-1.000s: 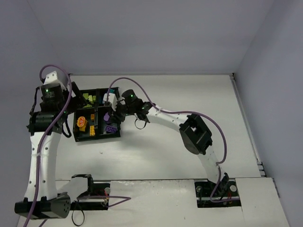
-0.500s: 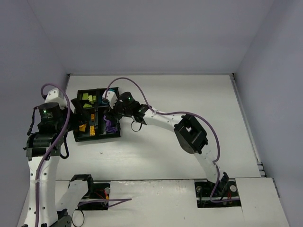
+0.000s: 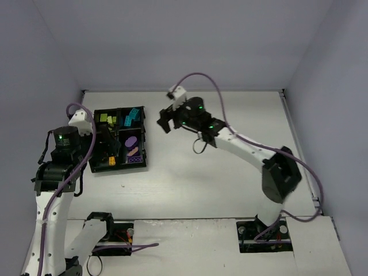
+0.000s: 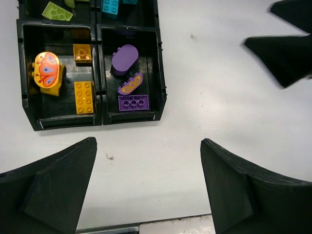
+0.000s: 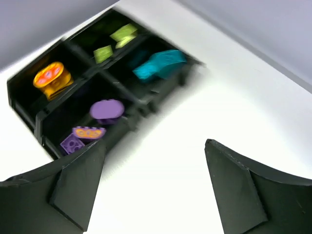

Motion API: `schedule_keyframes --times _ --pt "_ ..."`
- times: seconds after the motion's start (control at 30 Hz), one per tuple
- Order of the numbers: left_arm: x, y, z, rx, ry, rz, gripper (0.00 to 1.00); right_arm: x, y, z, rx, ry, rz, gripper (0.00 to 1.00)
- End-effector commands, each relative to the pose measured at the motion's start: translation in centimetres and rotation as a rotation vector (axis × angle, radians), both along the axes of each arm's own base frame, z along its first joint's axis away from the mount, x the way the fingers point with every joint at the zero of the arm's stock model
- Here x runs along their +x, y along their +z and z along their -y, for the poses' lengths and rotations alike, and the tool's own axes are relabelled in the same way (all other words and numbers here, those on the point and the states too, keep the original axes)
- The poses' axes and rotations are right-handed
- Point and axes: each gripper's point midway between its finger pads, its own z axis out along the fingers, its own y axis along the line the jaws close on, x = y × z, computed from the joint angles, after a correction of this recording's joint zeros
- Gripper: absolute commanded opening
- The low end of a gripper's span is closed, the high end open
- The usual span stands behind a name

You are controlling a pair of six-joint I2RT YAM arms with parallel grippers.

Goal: Sort the legos into containers by color

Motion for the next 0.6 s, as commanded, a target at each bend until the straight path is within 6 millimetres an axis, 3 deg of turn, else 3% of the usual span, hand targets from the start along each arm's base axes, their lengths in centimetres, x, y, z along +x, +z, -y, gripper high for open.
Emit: schedule_keyframes --times 0.0,0.13,0.17,0.2,0.23,0.33,0.37,0.4,0.43,0.57 --pt "0.5 3.2 0.8 0.034 -0.091 0.130 0.81 1.5 7.5 7.9 0.219 -0.212 -0.001 0.79" --pt "0.4 3.9 0.8 0.063 -0.117 0.168 0.80 -0.3 8.7 15.0 0.233 -0.379 0.035 0.79" --pt "0.4 3.8 0.6 0.075 -0.109 0.170 0.81 -1.2 10.8 17.2 0.258 -0.437 0.089 0.79" --pt "0.4 4.0 0.4 0.080 -0.101 0.181 0.81 -1.9 9.7 18.5 0.218 -0.466 0.088 0.79" --pt "0.3 4.0 0.2 0.084 -0.089 0.186 0.81 -2.9 11.5 20.7 0.236 -0.520 0.129 0.85" --pt "0.2 4.2 -0.5 0.078 -0.027 0.211 0.81 -3.9 11.1 24.7 0.171 -0.638 0.138 0.92" --pt "-0.1 3.9 -0.5 0.073 -0.021 0.213 0.81 -4.7 12.3 26.4 0.189 -0.677 0.162 0.94" --pt "-0.2 3.7 -0.6 0.072 -0.019 0.209 0.81 -5.2 11.6 27.7 0.163 -0.726 0.147 0.99" --pt "-0.5 3.6 -0.4 0.072 -0.025 0.211 0.81 -6.2 12.5 28.8 0.177 -0.747 0.167 1.00" --pt "-2.1 3.1 -1.4 0.099 0.025 0.250 0.81 -8.7 11.3 31.4 0.137 -0.810 0.148 1.00"
